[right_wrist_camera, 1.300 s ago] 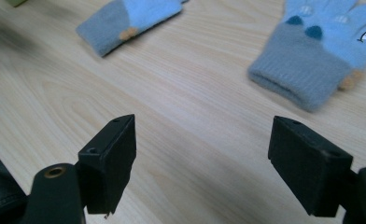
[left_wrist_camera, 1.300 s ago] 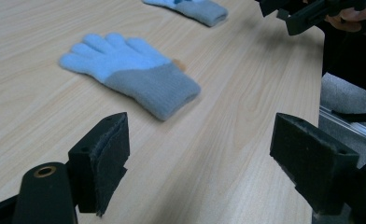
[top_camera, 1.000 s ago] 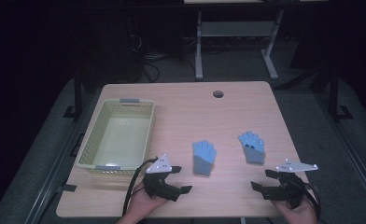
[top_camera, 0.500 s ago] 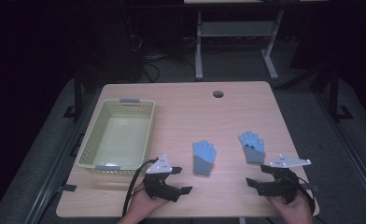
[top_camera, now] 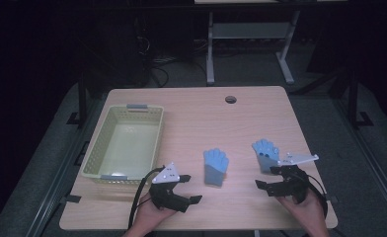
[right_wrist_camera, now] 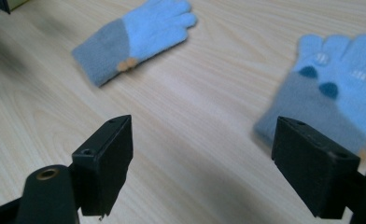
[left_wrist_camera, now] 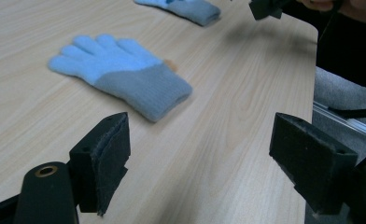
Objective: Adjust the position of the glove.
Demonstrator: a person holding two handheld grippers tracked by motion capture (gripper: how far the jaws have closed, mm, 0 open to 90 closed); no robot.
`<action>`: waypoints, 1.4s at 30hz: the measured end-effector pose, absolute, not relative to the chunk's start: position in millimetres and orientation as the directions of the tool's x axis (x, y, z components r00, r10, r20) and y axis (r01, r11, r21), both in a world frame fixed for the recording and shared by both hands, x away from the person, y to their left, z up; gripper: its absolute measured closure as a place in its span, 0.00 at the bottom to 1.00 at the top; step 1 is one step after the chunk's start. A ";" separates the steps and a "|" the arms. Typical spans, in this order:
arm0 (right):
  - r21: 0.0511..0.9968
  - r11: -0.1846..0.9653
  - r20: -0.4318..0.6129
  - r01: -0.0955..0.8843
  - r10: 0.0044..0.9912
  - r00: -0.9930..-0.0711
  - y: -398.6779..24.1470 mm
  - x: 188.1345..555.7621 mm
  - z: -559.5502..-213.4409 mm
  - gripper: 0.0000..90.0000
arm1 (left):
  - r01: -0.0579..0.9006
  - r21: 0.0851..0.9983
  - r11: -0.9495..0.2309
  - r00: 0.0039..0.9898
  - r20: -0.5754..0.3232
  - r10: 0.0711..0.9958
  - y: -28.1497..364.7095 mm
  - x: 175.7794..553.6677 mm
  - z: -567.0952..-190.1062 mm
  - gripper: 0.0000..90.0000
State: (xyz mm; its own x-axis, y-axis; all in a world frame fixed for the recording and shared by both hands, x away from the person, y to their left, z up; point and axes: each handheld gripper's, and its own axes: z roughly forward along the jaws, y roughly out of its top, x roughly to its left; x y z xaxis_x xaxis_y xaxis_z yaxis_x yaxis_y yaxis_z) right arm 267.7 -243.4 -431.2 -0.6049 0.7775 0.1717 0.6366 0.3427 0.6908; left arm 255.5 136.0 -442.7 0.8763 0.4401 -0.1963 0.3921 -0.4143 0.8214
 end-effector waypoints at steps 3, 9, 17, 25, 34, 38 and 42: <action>0.678 0.350 0.172 0.646 0.780 -0.602 -242.0 275.3 -425.2 0.24 | 0.380 0.820 -0.427 0.882 -0.184 0.433 134.8 255.2 -442.3 0.22; 0.682 0.364 0.140 0.635 0.787 -0.601 -244.4 289.2 -412.0 0.25 | 0.378 0.824 -0.422 0.882 -0.183 0.434 136.4 254.2 -441.1 0.22; 0.627 0.382 0.127 0.679 0.810 -0.573 -243.5 314.9 -408.4 0.26 | 0.377 0.828 -0.416 0.883 -0.186 0.431 135.8 255.2 -439.2 0.24; 0.611 0.390 0.108 0.689 0.821 -0.560 -243.6 334.9 -407.0 0.28 | 0.377 0.827 -0.417 0.882 -0.183 0.435 135.0 256.4 -441.1 0.24; 0.587 0.384 0.111 0.712 0.834 -0.541 -249.2 350.8 -403.2 0.30 | 0.383 0.827 -0.411 0.878 -0.187 0.441 135.0 255.7 -441.4 0.24; 0.568 0.388 0.106 0.726 0.841 -0.531 -251.0 355.7 -405.9 0.32 | 0.385 0.821 -0.421 0.879 -0.187 0.439 135.3 255.9 -442.5 0.24; 0.559 0.381 0.111 0.737 0.846 -0.521 -254.2 360.5 -409.4 0.34 | 0.380 0.825 -0.419 0.879 -0.182 0.440 135.0 255.8 -441.2 0.24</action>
State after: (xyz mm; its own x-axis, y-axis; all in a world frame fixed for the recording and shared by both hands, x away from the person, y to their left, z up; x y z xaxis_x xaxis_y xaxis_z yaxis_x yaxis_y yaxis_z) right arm 360.5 -254.2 -409.4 -0.5213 0.8461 0.1112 0.7368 0.3805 0.5589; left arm 255.8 135.0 -441.2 0.8793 0.4401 -0.1822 0.3804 -0.4185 0.8247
